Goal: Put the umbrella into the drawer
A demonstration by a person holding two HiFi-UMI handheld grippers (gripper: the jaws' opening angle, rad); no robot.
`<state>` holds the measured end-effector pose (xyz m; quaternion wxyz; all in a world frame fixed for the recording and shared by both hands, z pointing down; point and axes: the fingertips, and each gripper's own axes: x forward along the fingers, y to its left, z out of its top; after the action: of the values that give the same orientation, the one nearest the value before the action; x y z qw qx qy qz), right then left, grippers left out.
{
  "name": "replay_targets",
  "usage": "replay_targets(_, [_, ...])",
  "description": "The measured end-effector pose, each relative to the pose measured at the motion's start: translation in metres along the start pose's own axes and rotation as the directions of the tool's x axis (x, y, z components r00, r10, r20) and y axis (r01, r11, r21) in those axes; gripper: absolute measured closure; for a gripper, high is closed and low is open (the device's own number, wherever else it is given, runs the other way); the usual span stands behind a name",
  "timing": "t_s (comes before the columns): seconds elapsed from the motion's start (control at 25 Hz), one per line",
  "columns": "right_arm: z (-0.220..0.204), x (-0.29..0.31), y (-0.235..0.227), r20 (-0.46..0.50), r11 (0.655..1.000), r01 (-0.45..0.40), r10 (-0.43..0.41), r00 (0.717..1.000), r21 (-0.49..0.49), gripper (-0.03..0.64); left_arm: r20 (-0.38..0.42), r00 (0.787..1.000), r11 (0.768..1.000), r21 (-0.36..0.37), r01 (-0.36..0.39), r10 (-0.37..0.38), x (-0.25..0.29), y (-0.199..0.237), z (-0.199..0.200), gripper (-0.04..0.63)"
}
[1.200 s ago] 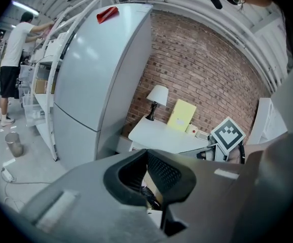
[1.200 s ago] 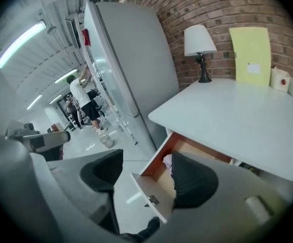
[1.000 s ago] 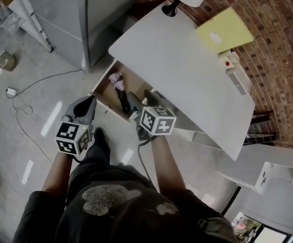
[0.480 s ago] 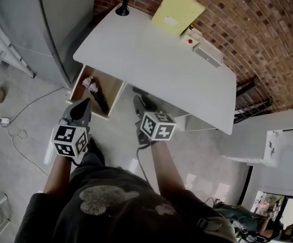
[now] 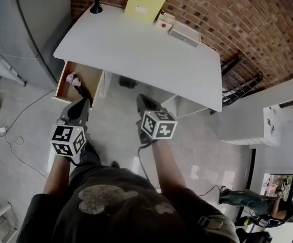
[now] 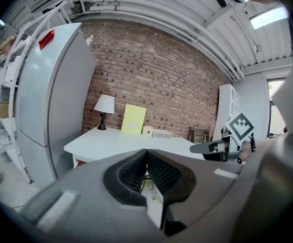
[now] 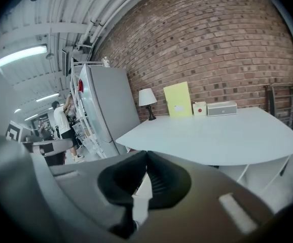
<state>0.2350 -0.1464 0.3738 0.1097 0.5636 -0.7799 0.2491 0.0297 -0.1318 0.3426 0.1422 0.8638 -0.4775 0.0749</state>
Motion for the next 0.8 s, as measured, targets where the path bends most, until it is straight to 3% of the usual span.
replay_targets(0.36, [-0.007, -0.067, -0.032, 0.048, 1.000, 0.028, -0.028, 0.998, 0.006, 0.612, 0.013, 1.000, 0.999, 0.036, 0.027, -0.027, -0.018, -0.063, -0.003, 0.584])
replay_targets(0.8, [-0.025, -0.118, -0.044, 0.081, 0.998, 0.055, -0.057, 0.995, 0.020, 0.612, 0.027, 0.999, 0.998, 0.063, 0.030, -0.032, -0.048, -0.101, -0.010, 0.584])
